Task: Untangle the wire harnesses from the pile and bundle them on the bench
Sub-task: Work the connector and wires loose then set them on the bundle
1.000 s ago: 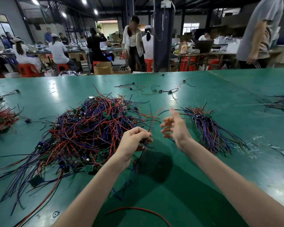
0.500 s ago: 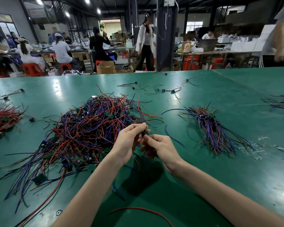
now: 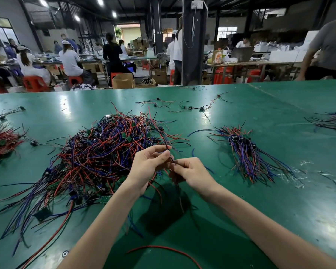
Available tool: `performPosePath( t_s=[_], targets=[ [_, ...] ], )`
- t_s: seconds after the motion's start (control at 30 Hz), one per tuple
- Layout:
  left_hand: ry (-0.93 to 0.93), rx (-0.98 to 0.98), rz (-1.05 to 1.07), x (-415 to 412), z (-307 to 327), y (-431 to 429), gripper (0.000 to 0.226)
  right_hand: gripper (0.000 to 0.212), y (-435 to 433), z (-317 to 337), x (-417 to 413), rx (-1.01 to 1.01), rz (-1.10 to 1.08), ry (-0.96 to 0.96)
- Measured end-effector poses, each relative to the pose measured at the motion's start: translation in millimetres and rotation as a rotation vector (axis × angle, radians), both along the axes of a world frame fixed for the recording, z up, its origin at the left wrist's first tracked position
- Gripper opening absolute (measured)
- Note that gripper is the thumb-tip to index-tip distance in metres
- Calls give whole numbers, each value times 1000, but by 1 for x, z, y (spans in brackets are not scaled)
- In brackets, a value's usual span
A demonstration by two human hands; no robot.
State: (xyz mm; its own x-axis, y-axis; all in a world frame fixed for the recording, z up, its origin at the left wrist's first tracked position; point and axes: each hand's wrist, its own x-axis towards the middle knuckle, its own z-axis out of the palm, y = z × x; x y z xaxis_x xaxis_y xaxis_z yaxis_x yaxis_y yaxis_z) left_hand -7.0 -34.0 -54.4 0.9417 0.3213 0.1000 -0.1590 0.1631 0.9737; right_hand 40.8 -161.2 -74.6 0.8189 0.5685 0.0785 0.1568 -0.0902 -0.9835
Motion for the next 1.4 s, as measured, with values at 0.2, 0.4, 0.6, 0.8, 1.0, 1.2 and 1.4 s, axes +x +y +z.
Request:
performPosePath(
  t_s=[0.2,0.4,0.6,0.8,1.0,1.2,1.4],
  targets=[
    [-36,-113,115,1,7,8,10,19,-2,-4,3,-69,6,-40],
    [1,-18,194,-1,8,15,8,19,-5,0,2,-291,48,-251],
    [-107,-241,106,-1,11,17,9,19,-5,-2,-4,-402,84,-462],
    [-184,-361,146,-2,20,30,11,21,-6,-2,-7,-345,147,-447],
    [-206,-389,147,-2,21,35,10,26,-6,0,-10,-306,228,-368],
    [-156,-362,80,-2,16,38,22,33,-7,1,-12,-258,337,-212],
    [-97,-239,140,-1,13,34,37,28,-5,0,-14,-178,339,-41]
  ],
)
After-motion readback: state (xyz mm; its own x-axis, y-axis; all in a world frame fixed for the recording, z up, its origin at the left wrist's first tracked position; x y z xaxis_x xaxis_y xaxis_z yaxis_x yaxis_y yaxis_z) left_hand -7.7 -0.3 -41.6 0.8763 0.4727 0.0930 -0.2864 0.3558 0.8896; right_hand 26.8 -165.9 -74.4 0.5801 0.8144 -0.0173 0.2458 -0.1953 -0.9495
